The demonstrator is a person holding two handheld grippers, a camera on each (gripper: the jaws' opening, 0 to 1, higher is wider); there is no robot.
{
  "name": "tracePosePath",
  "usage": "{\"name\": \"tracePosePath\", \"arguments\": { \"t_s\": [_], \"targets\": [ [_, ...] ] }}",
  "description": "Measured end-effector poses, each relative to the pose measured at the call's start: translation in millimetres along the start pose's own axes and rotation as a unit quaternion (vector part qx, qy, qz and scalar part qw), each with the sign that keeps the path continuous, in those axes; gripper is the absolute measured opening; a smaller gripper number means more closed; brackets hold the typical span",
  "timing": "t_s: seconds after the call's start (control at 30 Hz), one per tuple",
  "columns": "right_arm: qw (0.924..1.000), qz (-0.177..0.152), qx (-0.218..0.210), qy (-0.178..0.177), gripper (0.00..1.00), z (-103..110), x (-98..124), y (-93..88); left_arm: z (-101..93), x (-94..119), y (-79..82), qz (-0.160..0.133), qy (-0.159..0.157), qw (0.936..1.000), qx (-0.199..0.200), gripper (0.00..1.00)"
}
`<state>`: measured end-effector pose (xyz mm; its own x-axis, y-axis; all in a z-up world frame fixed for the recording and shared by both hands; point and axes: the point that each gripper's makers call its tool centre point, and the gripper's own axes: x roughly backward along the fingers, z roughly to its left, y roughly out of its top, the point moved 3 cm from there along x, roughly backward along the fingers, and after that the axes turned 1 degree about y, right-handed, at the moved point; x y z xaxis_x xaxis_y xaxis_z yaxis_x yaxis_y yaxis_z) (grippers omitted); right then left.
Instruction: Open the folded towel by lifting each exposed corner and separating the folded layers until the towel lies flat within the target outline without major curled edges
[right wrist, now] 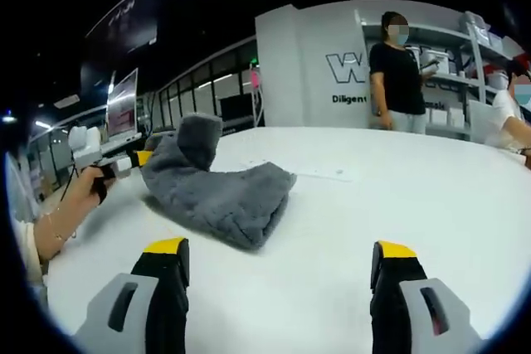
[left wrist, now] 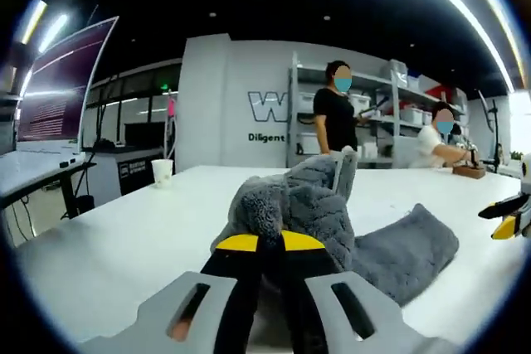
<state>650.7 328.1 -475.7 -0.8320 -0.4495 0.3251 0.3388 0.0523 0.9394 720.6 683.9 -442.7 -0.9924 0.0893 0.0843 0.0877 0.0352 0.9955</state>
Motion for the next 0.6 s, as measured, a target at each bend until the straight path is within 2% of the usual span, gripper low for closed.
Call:
{"name": "tracePosePath", "arguments": {
  "t_s": [0.13,0.27,0.33,0.6],
  "targets": [
    [1.0000,0.000,0.001,0.000,0.90,0,0,-0.2,5.7,2,-3.3,0.005,0.004,1.0000,0.006,0.06],
    [1.0000,0.003,0.001,0.000,0.90,0,-1,-0.9,15.5,12,-11.0,0.003,0.017,0.9994,0.029,0.06],
    [1.0000,0.003,0.000,-0.001,0.90,0,-1,-1.4,20.8,16,-18.8,0.013,0.024,0.9982,0.053,0.06],
    [1.0000,0.008,-0.003,-0.002,0.90,-1,-3,-5.5,26.4,20,-31.2,0.035,0.029,0.9973,0.057,0.07]
  ]
}}
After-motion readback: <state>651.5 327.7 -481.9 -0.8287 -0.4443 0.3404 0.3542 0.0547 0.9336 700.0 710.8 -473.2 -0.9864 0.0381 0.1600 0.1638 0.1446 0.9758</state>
